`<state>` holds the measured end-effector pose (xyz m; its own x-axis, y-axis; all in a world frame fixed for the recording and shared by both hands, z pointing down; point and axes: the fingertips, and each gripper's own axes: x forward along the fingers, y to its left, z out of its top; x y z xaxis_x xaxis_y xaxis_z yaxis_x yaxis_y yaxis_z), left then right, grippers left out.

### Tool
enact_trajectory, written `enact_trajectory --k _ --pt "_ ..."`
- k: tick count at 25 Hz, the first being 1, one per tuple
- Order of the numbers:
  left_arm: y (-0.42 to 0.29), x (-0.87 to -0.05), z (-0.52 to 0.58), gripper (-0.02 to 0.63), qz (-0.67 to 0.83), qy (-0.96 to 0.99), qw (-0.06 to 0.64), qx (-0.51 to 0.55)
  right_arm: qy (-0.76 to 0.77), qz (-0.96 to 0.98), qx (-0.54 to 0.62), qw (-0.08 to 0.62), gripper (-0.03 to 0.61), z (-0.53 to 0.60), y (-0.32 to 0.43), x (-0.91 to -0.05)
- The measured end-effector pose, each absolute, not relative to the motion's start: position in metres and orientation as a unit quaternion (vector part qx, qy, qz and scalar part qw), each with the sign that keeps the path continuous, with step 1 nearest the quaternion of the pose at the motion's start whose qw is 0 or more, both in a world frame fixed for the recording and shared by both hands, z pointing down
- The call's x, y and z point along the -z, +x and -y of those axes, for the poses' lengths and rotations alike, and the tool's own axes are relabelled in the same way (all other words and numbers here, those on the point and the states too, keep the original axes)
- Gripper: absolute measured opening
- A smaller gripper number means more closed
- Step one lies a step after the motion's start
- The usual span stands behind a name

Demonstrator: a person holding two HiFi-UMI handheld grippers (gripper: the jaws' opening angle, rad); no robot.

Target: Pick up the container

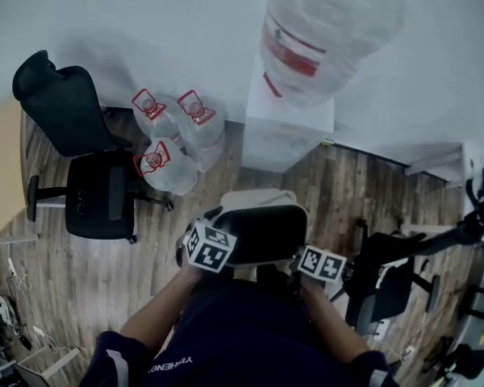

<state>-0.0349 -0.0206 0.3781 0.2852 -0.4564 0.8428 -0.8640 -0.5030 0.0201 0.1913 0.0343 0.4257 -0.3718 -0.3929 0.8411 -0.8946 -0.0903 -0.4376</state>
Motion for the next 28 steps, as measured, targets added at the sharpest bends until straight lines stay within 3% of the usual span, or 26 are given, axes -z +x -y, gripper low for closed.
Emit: enact_trajectory --k 28 --pt "-0.034 -0.343 0.06 0.101 0.435 0.781 0.222 -0.389 0.519 0.634 -0.538 0.198 0.069 -0.002 0.185 -0.414"
